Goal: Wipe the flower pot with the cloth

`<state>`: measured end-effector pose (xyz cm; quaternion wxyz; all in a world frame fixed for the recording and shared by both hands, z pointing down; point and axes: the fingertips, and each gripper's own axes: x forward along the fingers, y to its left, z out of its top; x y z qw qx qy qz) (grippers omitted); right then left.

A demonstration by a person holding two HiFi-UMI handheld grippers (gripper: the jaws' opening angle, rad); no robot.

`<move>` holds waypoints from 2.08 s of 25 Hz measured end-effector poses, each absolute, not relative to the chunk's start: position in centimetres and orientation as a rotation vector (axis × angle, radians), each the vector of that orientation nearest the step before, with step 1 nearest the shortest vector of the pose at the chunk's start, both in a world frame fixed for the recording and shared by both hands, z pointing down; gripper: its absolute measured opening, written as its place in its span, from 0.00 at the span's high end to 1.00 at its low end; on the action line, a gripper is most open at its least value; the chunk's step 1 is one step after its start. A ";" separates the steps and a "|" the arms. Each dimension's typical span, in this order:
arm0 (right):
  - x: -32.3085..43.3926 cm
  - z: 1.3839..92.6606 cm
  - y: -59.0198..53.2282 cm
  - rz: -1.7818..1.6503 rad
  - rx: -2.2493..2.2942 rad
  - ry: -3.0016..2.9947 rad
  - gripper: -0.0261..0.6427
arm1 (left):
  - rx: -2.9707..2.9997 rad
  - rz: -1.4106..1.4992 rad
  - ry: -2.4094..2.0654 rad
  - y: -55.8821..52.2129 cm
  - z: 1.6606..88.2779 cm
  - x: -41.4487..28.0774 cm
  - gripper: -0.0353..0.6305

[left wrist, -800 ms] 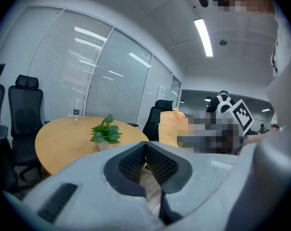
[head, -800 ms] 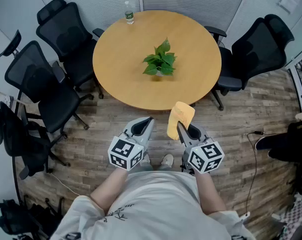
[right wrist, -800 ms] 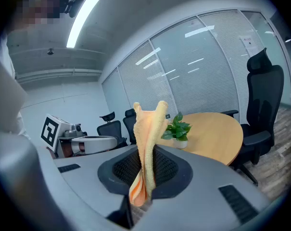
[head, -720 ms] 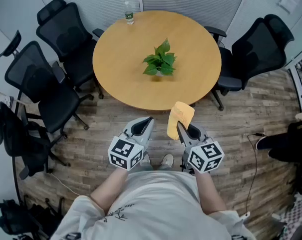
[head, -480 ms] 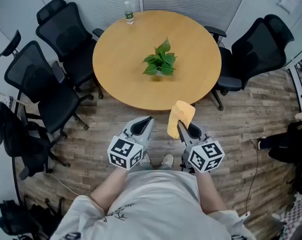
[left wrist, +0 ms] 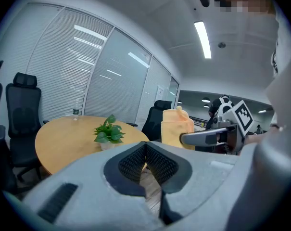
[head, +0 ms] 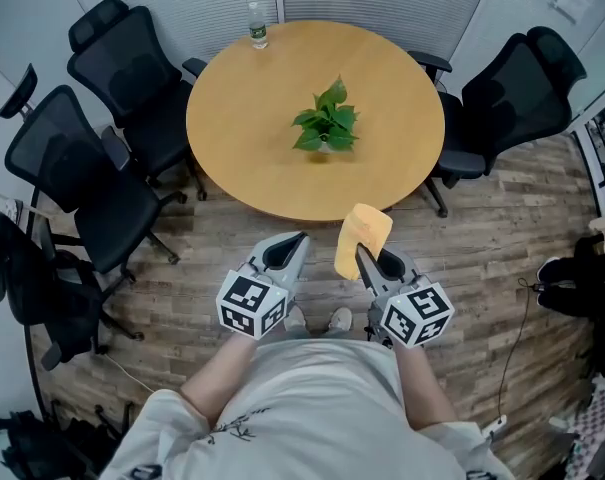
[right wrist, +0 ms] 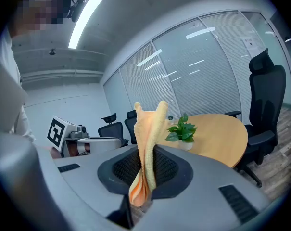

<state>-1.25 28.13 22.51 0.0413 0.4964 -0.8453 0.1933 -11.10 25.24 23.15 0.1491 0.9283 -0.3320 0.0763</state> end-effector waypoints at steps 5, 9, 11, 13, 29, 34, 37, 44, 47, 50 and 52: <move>-2.9 22.5 28.0 0.571 1.560 -2.560 0.89 | 2.688 0.230 -0.908 25.0 23.5 -12.6 0.93; -3.6 22.9 27.9 0.565 1.599 -2.523 0.89 | 2.698 0.235 -0.875 24.9 23.7 -13.2 0.93; -3.7 23.2 27.8 0.573 1.612 -2.509 0.89 | 2.693 0.235 -0.868 24.7 23.9 -13.3 0.93; -3.5 23.4 27.4 0.581 1.620 -2.503 0.89 | 2.686 0.233 -0.869 24.3 24.1 -13.2 0.93; 1.6 23.6 18.3 0.574 1.608 -2.503 0.89 | 2.652 0.180 -0.913 15.6 24.1 -9.1 0.93; 3.4 22.9 13.8 0.538 1.564 -2.535 0.89 | 2.661 0.137 -0.945 11.7 23.2 -7.1 0.93; 4.6 22.8 11.7 0.536 1.533 -2.556 0.89 | 2.655 0.151 -0.980 9.7 23.1 -5.9 0.93; 7.7 22.7 7.4 0.531 1.469 -2.588 0.89 | 2.636 0.145 -1.054 5.9 22.7 -3.4 0.93; 8.7 23.1 6.2 0.539 1.444 -2.593 0.89 | 2.621 0.150 -1.072 5.0 23.1 -2.3 0.93; 9.4 23.3 5.3 0.533 1.422 -2.593 0.89 | 2.616 0.142 -1.098 4.3 23.2 -1.7 0.93; 9.8 23.5 4.8 0.526 1.425 -2.589 0.89 | 2.614 0.146 -1.108 3.9 23.5 -1.4 0.93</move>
